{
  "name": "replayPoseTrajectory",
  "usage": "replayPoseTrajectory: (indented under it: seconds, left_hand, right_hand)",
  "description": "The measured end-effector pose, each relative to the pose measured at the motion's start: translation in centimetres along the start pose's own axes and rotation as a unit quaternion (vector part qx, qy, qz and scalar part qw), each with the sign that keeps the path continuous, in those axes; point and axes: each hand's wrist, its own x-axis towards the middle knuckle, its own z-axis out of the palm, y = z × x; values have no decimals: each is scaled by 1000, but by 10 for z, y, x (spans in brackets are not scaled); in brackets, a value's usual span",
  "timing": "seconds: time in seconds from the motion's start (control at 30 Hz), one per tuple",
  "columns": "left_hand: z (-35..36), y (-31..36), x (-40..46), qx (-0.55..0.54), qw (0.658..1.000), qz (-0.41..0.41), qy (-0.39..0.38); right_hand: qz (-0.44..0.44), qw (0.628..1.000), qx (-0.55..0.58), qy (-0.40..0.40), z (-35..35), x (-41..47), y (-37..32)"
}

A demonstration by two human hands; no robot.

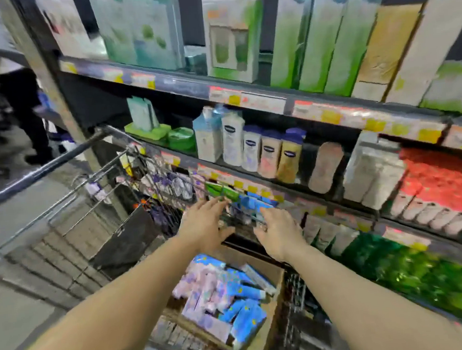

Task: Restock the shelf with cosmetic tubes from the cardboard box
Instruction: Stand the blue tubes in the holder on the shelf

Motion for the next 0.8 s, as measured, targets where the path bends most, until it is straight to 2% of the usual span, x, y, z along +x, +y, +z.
replayPoseTrajectory:
  seconds: [0.1, 0.23, 0.33, 0.6, 0.8]
  left_hand:
    - [23, -41, 10, -9, 999, -4, -36]
    - [74, -62, 14, -30, 996, -9, -89]
    - [118, -67, 8, -58, 989, -16, -133]
    - [235, -62, 8, -92, 967, -21, -236]
    - [315, -48, 44, -111, 967, -9, -227]
  right_hand:
    - [22, 999, 23, -44, 36, 16, -12]
    - [93, 992, 39, -81, 72, 22, 3]
    - [141, 980, 55, -129, 100, 19, 21]
    - [177, 957, 99, -208, 201, 21, 52]
    - [199, 939, 131, -250, 275, 30, 71]
